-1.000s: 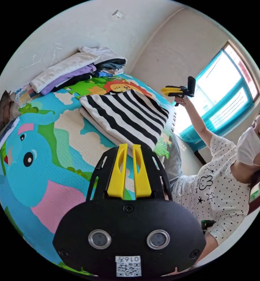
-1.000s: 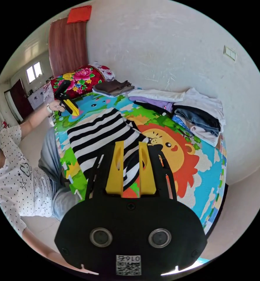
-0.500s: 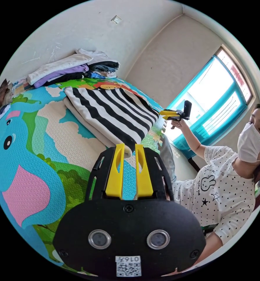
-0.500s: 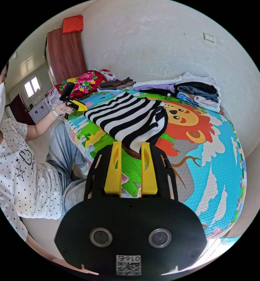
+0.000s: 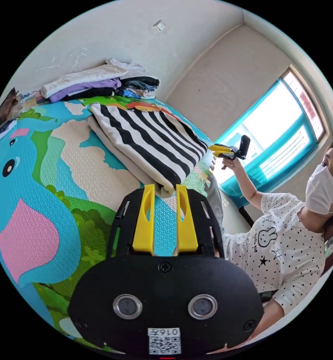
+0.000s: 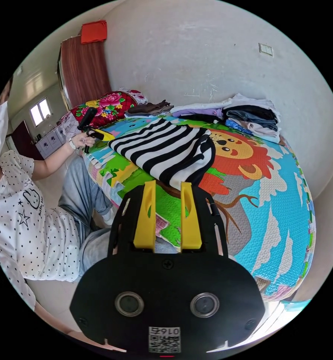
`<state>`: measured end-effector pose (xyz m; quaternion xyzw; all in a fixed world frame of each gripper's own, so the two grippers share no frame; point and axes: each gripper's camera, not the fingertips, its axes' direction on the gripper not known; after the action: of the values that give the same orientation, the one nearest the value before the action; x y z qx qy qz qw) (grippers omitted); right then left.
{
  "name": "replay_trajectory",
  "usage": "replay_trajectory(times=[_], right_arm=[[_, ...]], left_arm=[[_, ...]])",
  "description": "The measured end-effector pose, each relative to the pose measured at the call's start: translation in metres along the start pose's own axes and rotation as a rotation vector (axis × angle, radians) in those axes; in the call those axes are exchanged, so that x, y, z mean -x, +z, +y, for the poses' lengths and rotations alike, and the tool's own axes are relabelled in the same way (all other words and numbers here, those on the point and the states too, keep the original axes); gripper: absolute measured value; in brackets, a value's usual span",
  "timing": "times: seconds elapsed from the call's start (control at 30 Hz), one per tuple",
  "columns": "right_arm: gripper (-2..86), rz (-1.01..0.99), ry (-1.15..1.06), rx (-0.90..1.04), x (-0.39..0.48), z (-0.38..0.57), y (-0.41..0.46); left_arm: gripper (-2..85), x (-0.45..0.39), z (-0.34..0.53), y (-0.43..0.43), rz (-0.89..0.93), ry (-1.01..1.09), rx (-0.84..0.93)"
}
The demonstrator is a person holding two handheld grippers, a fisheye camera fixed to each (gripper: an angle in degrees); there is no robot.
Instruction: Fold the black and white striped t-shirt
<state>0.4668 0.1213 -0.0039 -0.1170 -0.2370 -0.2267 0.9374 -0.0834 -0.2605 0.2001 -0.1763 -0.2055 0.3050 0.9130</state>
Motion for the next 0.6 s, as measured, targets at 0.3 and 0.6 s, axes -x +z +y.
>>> replay_trajectory(times=[0.3,0.6], right_arm=[[8.9,-0.009,0.019,0.023,0.012,-0.002,0.018],[6.8,-0.038,-0.027,-0.058,0.035,-0.039,0.030]], left_arm=[[0.1,-0.053,0.025,0.005,-0.057,0.161,-0.152],[-0.1,-0.085,0.047,0.038,-0.105,0.184,-0.045]])
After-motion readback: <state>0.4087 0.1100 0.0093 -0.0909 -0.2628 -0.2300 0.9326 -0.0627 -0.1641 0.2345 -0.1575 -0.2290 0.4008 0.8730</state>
